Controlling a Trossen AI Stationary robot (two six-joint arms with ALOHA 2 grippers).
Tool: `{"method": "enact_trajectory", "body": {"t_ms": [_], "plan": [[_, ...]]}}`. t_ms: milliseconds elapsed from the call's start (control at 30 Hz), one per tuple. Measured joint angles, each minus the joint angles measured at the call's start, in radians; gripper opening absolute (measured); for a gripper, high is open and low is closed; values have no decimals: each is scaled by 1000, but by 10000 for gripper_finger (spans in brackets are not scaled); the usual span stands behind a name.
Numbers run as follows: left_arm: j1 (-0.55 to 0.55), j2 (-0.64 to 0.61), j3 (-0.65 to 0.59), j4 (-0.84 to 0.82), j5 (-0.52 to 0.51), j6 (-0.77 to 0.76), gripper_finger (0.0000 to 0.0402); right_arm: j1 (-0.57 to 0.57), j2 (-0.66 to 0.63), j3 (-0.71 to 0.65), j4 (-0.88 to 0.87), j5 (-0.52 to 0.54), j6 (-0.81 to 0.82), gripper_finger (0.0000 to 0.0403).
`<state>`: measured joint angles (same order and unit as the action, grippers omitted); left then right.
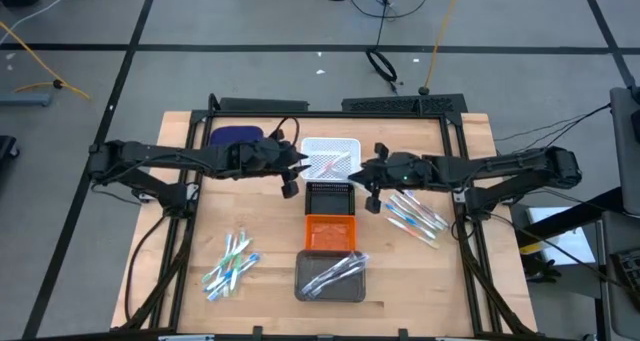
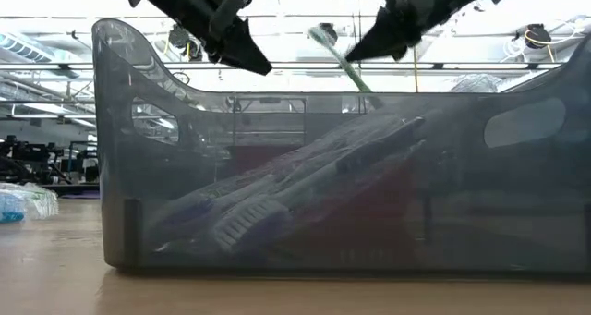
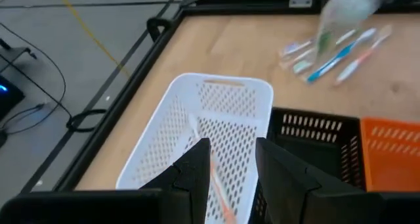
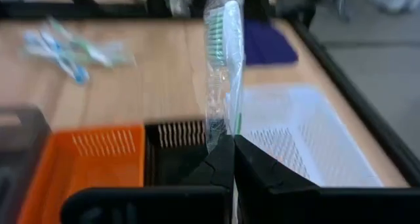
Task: Pick & Place Toothbrushes
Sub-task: Put the green toothbrush into the black basket
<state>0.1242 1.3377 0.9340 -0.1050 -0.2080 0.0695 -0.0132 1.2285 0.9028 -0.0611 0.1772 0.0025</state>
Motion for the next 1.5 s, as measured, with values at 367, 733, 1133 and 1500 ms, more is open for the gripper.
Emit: {"method": "enact_trajectory", "body": {"t_ms": [367,733,1133,1500], "plan": [[-18,19,0,176,182,-26,124,40,32,0,300,-52,-119,0],[-87,101,0,387,188,-19,124,42,68,-1,395,-52,-146,0],[-98,130,1,463,249,-43,81,42,80,-8,432,-53,-149,0],[-98,130,1,404,235,-75,7,39,69,-27,415,-47,-162,0]]}}
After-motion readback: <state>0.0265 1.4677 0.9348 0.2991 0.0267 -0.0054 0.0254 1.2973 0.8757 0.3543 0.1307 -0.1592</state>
